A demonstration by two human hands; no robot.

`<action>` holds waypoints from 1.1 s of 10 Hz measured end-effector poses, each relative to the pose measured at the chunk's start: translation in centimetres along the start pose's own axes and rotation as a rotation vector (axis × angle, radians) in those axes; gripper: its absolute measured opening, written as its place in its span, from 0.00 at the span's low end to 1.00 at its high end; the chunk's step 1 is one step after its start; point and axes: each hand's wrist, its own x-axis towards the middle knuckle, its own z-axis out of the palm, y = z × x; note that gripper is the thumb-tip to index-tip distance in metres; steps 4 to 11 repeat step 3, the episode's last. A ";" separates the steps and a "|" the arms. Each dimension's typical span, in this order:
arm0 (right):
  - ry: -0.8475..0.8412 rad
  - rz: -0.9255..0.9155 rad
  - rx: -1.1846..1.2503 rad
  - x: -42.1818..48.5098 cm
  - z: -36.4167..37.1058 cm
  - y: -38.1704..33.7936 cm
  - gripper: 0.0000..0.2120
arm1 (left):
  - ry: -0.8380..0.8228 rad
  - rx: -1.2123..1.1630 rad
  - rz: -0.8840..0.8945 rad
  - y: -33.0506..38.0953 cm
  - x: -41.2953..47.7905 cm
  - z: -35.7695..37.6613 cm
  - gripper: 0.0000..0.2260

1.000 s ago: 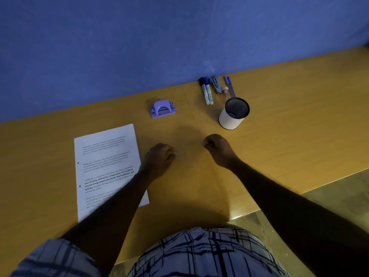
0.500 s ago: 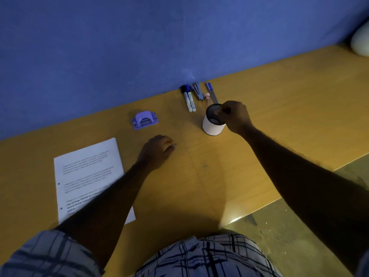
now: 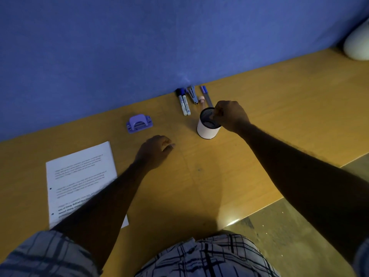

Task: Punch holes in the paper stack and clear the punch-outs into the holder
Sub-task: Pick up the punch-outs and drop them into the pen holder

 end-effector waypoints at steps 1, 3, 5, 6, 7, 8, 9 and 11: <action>-0.035 -0.066 -0.136 -0.3 -0.4 -0.3 0.13 | 0.019 -0.006 -0.016 0.1 -0.5 -0.4 0.15; -0.039 -0.037 -0.146 -0.8 -0.6 -0.8 0.14 | 0.056 -0.009 0.008 -0.6 -1.4 -0.9 0.15; -0.039 -0.037 -0.146 -0.8 -0.6 -0.8 0.14 | 0.056 -0.009 0.008 -0.6 -1.4 -0.9 0.15; -0.039 -0.037 -0.146 -0.8 -0.6 -0.8 0.14 | 0.056 -0.009 0.008 -0.6 -1.4 -0.9 0.15; -0.039 -0.037 -0.146 -0.8 -0.6 -0.8 0.14 | 0.056 -0.009 0.008 -0.6 -1.4 -0.9 0.15; -0.039 -0.037 -0.146 -0.8 -0.6 -0.8 0.14 | 0.056 -0.009 0.008 -0.6 -1.4 -0.9 0.15; -0.039 -0.037 -0.146 -0.8 -0.6 -0.8 0.14 | 0.056 -0.009 0.008 -0.6 -1.4 -0.9 0.15; -0.039 -0.037 -0.146 -0.8 -0.6 -0.8 0.14 | 0.056 -0.009 0.008 -0.6 -1.4 -0.9 0.15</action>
